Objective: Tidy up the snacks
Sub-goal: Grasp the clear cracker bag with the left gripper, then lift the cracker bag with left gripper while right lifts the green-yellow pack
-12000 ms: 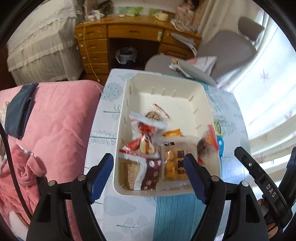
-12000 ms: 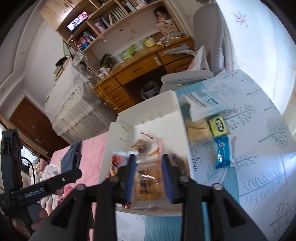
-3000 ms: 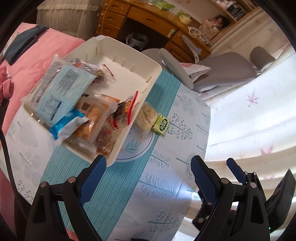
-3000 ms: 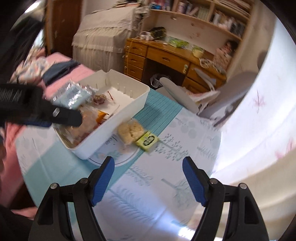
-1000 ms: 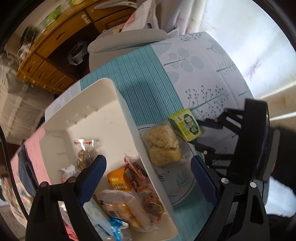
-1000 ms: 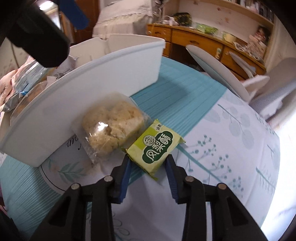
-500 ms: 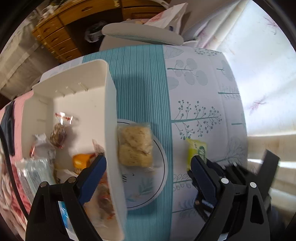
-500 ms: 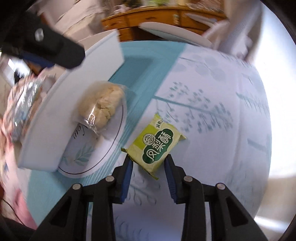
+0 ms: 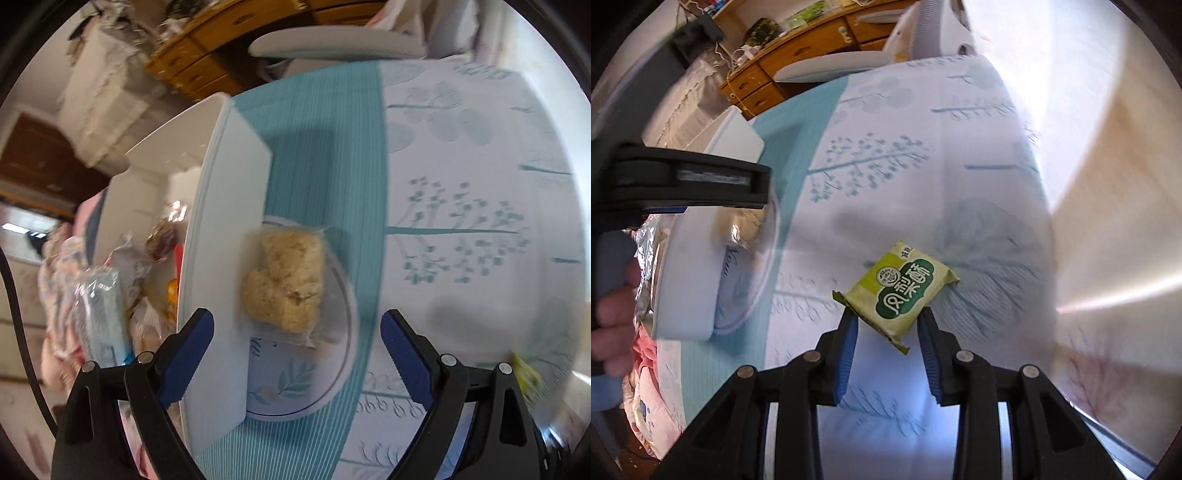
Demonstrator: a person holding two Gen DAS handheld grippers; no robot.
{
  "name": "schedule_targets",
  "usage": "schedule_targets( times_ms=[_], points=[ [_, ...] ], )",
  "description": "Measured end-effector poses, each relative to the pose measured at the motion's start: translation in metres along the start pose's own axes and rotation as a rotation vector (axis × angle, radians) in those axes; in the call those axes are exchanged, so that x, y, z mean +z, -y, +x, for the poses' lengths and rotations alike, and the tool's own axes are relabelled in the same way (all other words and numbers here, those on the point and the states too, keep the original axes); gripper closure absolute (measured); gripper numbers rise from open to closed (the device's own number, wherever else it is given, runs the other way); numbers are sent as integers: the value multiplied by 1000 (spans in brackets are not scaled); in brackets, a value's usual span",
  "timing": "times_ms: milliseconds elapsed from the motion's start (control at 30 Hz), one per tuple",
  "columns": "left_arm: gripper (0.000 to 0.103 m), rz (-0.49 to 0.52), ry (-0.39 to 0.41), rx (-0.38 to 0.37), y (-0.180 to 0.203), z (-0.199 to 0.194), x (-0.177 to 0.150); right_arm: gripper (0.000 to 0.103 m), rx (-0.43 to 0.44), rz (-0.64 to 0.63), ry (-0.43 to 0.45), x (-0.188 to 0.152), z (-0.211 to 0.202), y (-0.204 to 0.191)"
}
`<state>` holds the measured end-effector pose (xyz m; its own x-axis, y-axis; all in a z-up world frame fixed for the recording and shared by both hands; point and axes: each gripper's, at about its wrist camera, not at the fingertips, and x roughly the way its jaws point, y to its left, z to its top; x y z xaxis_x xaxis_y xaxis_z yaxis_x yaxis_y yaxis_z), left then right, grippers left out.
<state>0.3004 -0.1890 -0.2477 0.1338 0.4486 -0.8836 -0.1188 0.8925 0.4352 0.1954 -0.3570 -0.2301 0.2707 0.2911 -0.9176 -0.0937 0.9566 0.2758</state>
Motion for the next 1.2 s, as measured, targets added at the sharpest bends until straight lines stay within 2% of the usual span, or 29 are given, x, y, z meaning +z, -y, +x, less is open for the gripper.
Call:
schedule_targets(
  times_ms=[100, 233, 400, 600, 833, 867, 933, 967, 1067, 1100, 1133, 1200],
  points=[
    [11, -19, -12, 44, 3, 12, 1, 70, -1, 9, -6, -8, -6, 5],
    [11, -53, -66, 55, 4, 33, 8, 70, 9, 15, -21, -16, -9, 6],
    [11, -87, -73, 66, 1, 44, 17, 70, 32, 0, -28, -22, -10, 1],
    [11, -120, -71, 51, -5, 50, 32, 74, 61, -11, -15, -25, -16, -3],
    [11, -191, -71, -55, -29, 65, 38, 78, 73, -2, 9, -17, -21, -2],
    [11, -207, -70, -76, -34, 67, 37, 79, 71, -1, 11, -15, -21, -1],
    [12, -215, -63, -88, -37, 67, 35, 94, 74, 1, 14, -13, -21, -1],
    [12, -210, -54, -85, -37, 67, 34, 99, 69, 3, 15, -13, -22, -1],
    [18, -193, -24, -83, -34, 63, 28, 99, 69, 2, 14, -13, -20, -2],
    [28, -190, -14, -107, -35, 62, 27, 99, 68, 0, 13, -13, -20, -3],
    [38, -181, -8, -75, -36, 62, 24, 99, 67, -4, 13, -14, -19, -4],
    [50, -158, 8, -18, -30, 57, 17, 100, 70, -5, 14, -15, -19, -5]
  ],
)
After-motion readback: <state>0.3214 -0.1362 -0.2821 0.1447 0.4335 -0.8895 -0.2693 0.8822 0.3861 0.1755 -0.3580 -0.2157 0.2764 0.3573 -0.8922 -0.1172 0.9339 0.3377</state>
